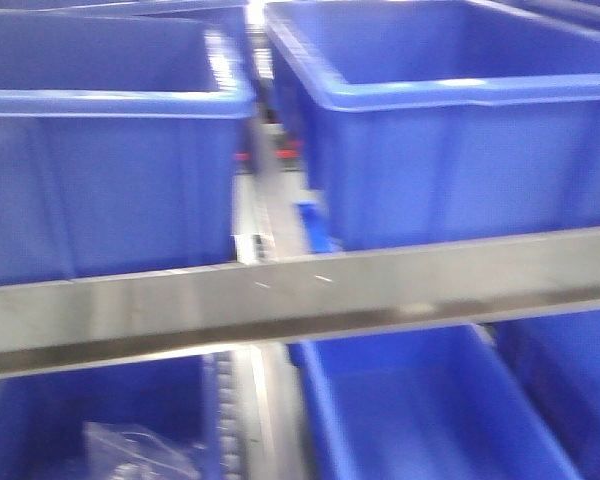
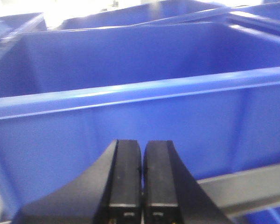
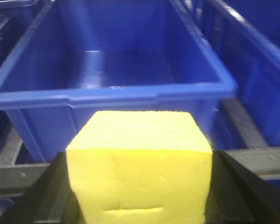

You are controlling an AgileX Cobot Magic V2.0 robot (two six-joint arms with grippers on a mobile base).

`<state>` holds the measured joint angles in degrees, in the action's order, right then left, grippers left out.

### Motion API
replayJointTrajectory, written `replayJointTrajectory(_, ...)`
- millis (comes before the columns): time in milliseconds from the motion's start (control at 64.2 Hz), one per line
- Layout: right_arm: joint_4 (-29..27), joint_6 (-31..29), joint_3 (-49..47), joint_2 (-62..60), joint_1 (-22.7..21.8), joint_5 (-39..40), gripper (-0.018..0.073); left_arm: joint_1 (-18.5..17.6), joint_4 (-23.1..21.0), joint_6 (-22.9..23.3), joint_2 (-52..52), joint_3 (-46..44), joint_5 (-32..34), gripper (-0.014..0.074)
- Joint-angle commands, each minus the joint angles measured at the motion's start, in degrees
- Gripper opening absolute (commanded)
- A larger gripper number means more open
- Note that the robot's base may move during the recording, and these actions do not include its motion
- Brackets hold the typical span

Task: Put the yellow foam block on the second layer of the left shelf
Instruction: 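Move the held cube over an empty blue bin on the shelf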

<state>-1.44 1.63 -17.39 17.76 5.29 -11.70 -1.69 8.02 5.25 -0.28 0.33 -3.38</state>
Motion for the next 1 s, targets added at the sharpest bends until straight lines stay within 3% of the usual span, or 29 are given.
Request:
replayJointTrajectory(0, -0.04, -0.76, -1.67, 0.33, -0.43, 5.44, 0.0464, 0.01, -0.35, 0.27, -1.09, 1.44, 4.67, 0.0136)
replayJointTrajectory(981, -0.04, -0.76, -1.67, 0.33, -0.43, 5.44, 0.0464, 0.01, -0.35, 0.27, -1.09, 1.44, 4.67, 0.0136)
